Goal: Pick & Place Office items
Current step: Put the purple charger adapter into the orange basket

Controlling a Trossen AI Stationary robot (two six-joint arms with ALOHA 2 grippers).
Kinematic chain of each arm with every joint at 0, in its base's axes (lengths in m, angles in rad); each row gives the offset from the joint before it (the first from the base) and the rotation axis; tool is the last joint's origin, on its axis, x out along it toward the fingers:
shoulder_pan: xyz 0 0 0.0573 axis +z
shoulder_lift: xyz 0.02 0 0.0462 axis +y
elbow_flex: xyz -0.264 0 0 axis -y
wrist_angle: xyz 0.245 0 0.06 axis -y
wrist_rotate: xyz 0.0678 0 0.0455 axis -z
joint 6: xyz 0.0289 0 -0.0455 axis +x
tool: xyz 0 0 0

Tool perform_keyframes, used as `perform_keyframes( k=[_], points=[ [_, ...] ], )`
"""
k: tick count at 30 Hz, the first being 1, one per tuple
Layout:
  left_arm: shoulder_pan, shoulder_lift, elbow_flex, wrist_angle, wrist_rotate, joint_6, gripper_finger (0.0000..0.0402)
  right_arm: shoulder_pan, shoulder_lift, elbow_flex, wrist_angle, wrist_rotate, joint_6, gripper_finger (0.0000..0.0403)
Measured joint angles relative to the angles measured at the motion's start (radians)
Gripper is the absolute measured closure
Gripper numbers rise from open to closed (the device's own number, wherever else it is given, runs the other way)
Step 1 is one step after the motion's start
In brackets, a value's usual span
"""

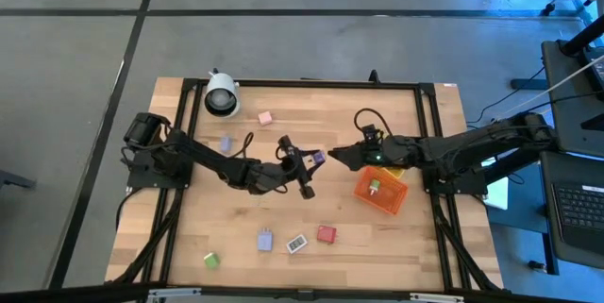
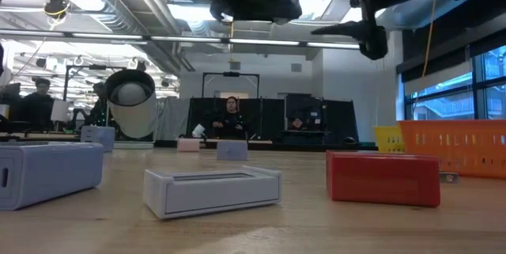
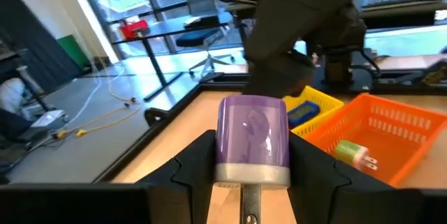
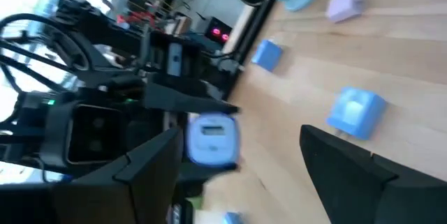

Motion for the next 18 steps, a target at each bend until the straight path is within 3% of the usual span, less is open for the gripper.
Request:
perform_keyframes(
  k=[18],
  points=[
    [0.025, 0.0, 0.0, -0.028, 0.048, 0.0, 0.0263, -0.008, 0.191, 0.0, 0.255, -0.008, -0.024, 0.0121]
  ],
)
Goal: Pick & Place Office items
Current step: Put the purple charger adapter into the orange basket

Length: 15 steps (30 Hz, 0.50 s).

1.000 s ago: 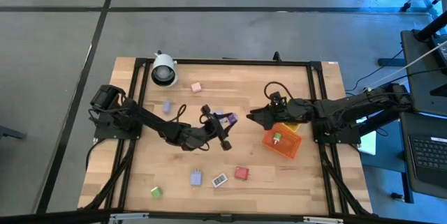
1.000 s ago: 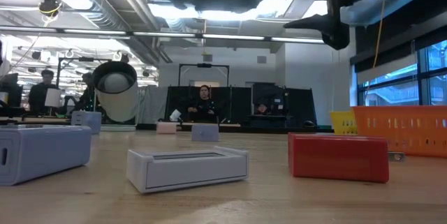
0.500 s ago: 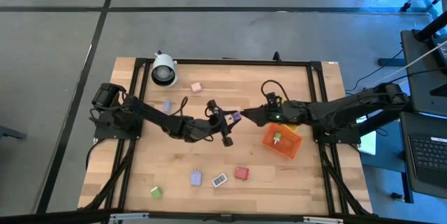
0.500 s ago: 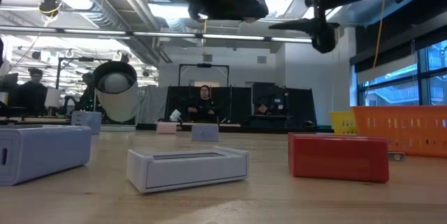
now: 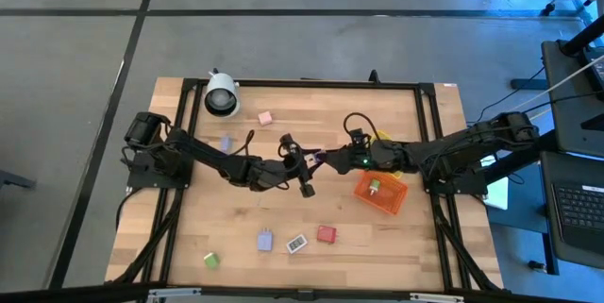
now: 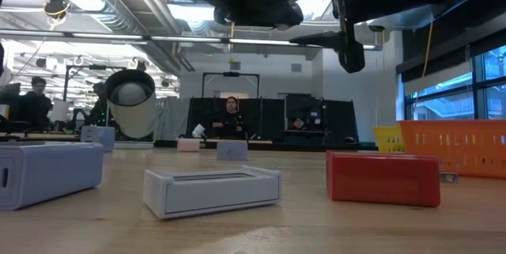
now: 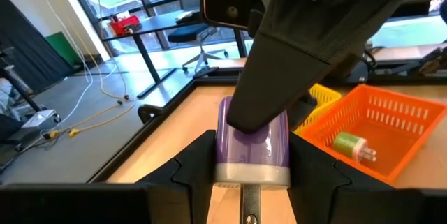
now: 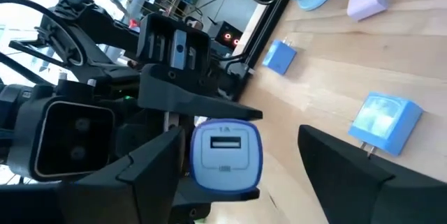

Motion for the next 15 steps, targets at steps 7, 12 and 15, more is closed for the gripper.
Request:
perform_keyframes(
  k=[7, 12, 15],
  points=[
    [0.0, 0.0, 0.0, -0.024, -0.002, -0.001, 0.0263, -0.019, 0.001, 0.0, -0.001, -0.055, 0.0, 0.0185],
    [0.0, 0.0, 0.0, -0.026, -0.003, 0.001, 0.0263, -0.019, 0.001, 0.0, -0.003, -0.074, -0.013, 0.0248],
    [0.0, 0.001, 0.0, -0.028, -0.005, 0.002, 0.0263, -0.019, 0.001, 0.0, -0.004, -0.074, -0.027, 0.0271]
  ],
)
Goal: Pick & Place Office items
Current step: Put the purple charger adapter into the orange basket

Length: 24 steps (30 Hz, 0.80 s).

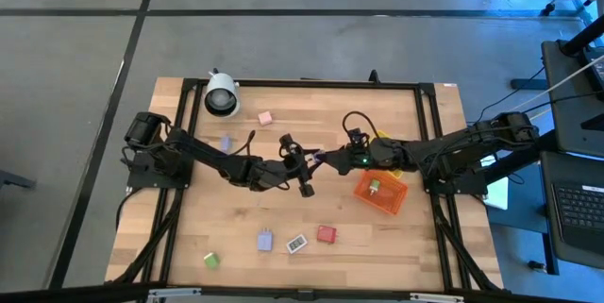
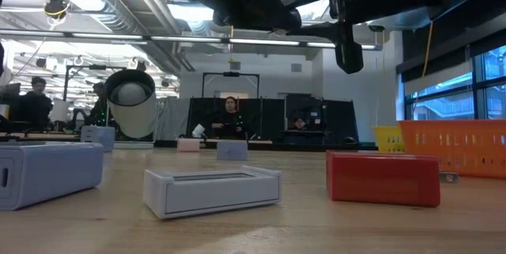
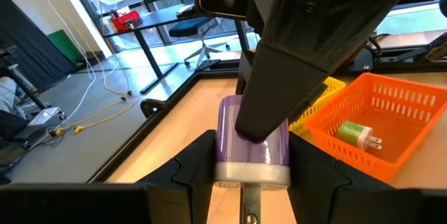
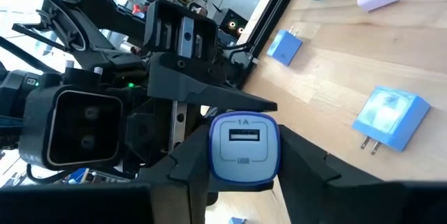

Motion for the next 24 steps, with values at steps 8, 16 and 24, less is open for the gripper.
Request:
perform_keyframes(
  k=[8, 16, 24],
  points=[
    [0.0, 0.0, 0.0, 0.002, 0.002, -0.044, 0.0246, 0.0, 0.0, 0.0, 0.0, 0.0, -0.002, 0.0267],
    [0.0, 0.0, 0.0, 0.008, 0.005, -0.257, 0.0207, -0.041, 0.0, -0.001, -0.022, -0.071, -0.029, 0.0266],
    [-0.001, 0.0, 0.0, -0.026, 0.035, -0.422, 0.0178, -0.086, -0.01, -0.001, -0.139, -0.199, -0.029, 0.0266]
  ],
)
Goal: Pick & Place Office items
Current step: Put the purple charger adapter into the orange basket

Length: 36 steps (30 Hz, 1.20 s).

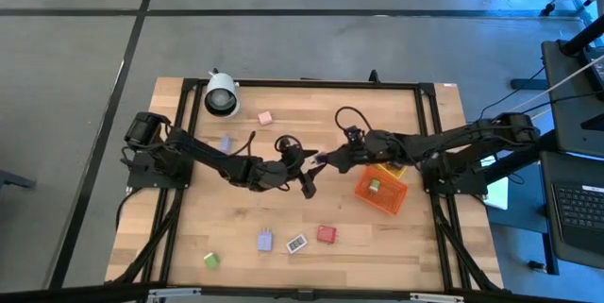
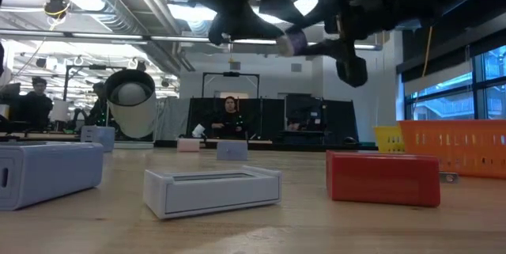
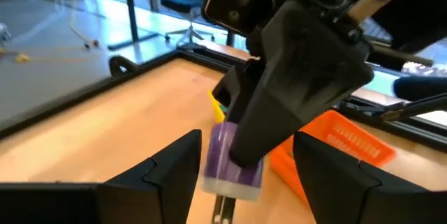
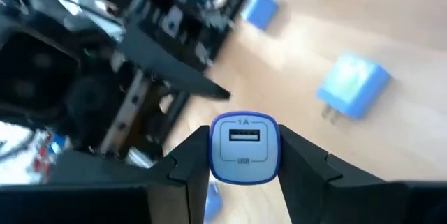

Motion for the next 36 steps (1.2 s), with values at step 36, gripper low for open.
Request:
perform_keyframes(
  k=[36],
  points=[
    [0.001, 0.0, 0.0, -0.173, 0.081, -0.104, 0.0221, 0.442, -0.391, 0.0, -1.052, 0.119, 0.233, 0.0265]
  ],
)
